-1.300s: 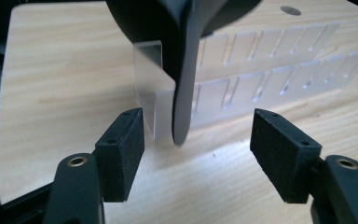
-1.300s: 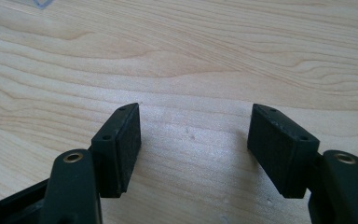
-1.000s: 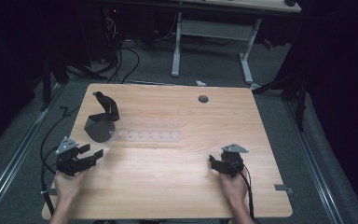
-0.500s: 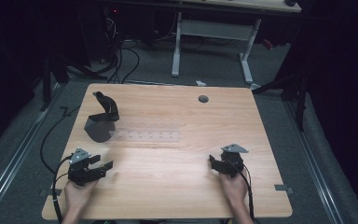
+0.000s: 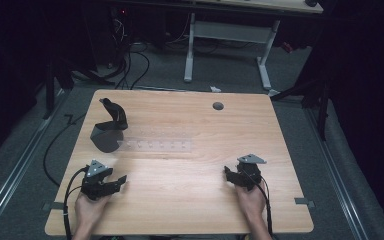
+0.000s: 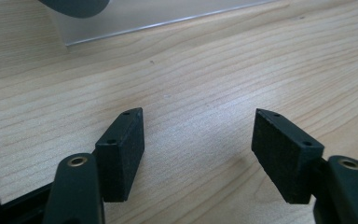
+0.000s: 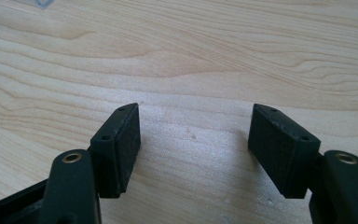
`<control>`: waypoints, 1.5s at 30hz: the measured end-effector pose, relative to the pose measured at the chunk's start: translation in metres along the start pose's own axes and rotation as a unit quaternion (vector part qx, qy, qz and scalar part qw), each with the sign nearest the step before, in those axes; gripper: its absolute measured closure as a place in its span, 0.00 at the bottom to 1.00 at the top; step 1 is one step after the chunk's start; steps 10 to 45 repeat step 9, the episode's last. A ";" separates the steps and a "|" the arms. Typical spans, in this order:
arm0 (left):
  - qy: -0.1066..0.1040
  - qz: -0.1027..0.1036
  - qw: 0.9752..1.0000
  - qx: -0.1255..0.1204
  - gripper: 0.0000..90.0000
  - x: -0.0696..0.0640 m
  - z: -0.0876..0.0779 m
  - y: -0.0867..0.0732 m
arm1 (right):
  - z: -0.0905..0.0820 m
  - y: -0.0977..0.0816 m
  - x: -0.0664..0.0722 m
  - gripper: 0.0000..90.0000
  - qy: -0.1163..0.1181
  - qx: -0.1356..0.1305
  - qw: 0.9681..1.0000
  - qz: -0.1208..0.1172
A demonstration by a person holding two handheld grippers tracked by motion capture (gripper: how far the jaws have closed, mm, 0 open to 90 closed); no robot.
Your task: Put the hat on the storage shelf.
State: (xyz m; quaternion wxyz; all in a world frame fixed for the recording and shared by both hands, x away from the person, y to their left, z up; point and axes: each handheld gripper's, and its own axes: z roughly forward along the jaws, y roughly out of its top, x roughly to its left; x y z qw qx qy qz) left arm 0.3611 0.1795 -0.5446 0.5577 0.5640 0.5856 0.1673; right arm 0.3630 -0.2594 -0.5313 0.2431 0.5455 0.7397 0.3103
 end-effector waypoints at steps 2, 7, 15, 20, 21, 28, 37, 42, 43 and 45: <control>0.004 0.015 1.000 0.002 0.38 -0.002 0.001 -0.002 | 0.000 0.000 0.000 0.38 0.000 0.000 1.000 0.000; 0.011 0.032 0.999 0.001 0.35 -0.005 0.004 -0.005 | 0.000 0.000 0.000 0.38 0.001 0.000 1.000 0.000; 0.015 0.033 0.999 -0.001 0.34 -0.005 0.004 -0.005 | 0.000 0.000 0.000 0.38 0.001 0.000 1.000 0.000; 0.015 0.033 0.999 -0.001 0.34 -0.005 0.004 -0.005 | 0.000 0.000 0.000 0.38 0.001 0.000 1.000 0.000; 0.015 0.033 0.999 -0.001 0.34 -0.005 0.004 -0.005 | 0.000 0.000 0.000 0.38 0.001 0.000 1.000 0.000; 0.015 0.033 0.999 -0.001 0.34 -0.005 0.004 -0.005 | 0.000 0.000 0.000 0.38 0.001 0.000 1.000 0.000; 0.015 0.033 0.999 -0.001 0.34 -0.005 0.004 -0.005 | 0.000 0.000 0.000 0.38 0.001 0.000 1.000 0.000; 0.015 0.033 0.999 -0.001 0.34 -0.005 0.004 -0.005 | 0.000 0.000 0.000 0.38 0.001 0.000 1.000 0.000; 0.015 0.033 0.999 -0.001 0.34 -0.005 0.004 -0.005 | 0.000 0.000 0.000 0.38 0.001 0.000 1.000 0.000; 0.015 0.033 0.999 -0.001 0.34 -0.005 0.004 -0.005 | 0.000 0.000 0.000 0.38 0.001 0.000 1.000 0.000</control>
